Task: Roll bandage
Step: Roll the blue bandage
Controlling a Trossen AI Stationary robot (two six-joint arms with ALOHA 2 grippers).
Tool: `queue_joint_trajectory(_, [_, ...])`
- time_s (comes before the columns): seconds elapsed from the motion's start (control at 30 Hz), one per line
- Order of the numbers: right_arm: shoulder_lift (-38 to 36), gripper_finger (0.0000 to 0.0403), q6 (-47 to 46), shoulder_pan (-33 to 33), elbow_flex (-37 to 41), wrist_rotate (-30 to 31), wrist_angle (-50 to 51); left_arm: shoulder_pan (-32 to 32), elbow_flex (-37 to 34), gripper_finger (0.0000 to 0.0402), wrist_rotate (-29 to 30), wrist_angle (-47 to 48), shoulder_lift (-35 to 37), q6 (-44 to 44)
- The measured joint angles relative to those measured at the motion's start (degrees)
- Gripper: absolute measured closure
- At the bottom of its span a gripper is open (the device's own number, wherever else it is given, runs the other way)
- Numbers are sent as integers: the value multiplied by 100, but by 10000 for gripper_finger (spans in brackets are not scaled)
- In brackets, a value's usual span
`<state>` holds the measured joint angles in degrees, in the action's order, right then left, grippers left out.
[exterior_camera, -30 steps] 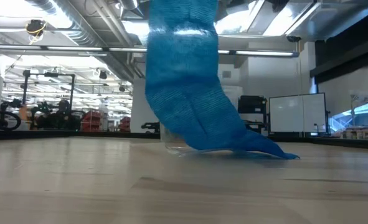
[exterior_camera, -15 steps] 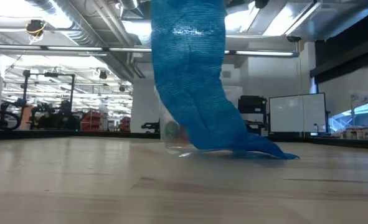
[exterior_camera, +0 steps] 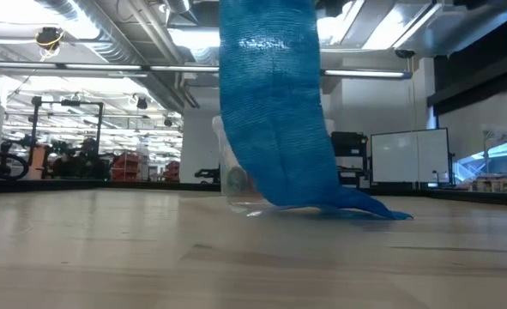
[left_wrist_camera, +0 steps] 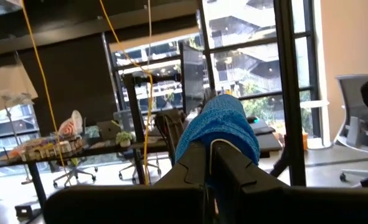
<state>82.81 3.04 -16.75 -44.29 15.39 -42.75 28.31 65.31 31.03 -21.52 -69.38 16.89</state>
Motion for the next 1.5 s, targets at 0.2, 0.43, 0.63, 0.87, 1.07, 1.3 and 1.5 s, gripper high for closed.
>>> queue_joint_trajectory(0.2, [223,226,802,-7,-270,152,221,-4,-1,401,-2,-175,1,230])
queue_joint_trajectory(0.43, [227,389,1585,-99,-300,190,573,-2,-1,401,0,-562,0,685])
queue_joint_trajectory(0.63, [45,397,1982,-449,-306,535,837,-4,-3,401,65,-849,46,1212])
queue_joint_trajectory(0.87, [19,398,2269,-823,-364,858,942,-2,-3,401,270,-990,91,1806])
queue_joint_trajectory(1.07, [19,400,2106,-1142,-692,1084,1585,-3,-3,401,425,-933,96,2180])
queue_joint_trajectory(1.3, [17,401,2003,-1400,-946,948,1798,-8,-3,401,980,-991,120,2994])
queue_joint_trajectory(1.5, [17,402,1703,-1552,-1181,855,2035,-263,-106,401,1881,-1176,57,4010])
